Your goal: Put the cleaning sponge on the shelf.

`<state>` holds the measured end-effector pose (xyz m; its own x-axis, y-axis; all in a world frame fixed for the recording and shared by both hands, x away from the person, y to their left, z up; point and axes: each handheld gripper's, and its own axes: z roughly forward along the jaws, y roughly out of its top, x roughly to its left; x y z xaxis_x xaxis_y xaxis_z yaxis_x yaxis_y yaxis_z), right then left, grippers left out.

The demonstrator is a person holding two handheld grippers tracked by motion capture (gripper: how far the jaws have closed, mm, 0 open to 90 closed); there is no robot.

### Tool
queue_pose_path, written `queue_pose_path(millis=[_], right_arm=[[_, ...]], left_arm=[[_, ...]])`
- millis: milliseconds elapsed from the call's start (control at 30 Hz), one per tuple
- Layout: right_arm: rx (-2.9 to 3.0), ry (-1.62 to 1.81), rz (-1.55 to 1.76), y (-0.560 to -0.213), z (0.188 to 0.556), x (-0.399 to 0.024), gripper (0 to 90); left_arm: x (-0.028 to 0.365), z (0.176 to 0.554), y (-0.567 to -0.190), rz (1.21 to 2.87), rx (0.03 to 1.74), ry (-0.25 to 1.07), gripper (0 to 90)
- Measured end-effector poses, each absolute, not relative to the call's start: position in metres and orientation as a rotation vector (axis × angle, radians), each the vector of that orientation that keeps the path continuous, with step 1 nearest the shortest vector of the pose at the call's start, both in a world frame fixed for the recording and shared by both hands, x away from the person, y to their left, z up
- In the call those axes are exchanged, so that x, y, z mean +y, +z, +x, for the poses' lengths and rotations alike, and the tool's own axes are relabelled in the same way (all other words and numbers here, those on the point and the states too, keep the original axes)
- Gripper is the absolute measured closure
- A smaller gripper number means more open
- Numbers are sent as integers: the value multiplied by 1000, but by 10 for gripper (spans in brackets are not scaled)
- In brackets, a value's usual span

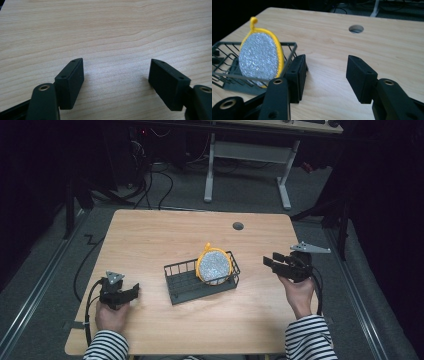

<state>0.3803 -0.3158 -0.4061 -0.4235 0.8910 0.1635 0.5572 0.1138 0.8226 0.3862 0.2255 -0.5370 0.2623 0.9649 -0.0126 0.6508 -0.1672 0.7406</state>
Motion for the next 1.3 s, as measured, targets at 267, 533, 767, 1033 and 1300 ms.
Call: queue_pose_path(millis=[267,533,767,1033,1300], right_arm=[[1991,1227,1447,-418,365,-332,505],[1970,1226,1498,-436,356,-342,502],[1960,1221,1520,-450,353,-343,493],[1939,1230,1579,-471,349,-344,485],[1954,1186,1623,-491,349,-342,492]], left_arm=[[225,386,-537,1900,1461,633,289],[225,386,-537,1900,1461,633,289],[226,386,-537,1901,1460,633,288],[226,386,-537,1901,1460,632,287],[225,386,-537,1901,1459,631,286]])
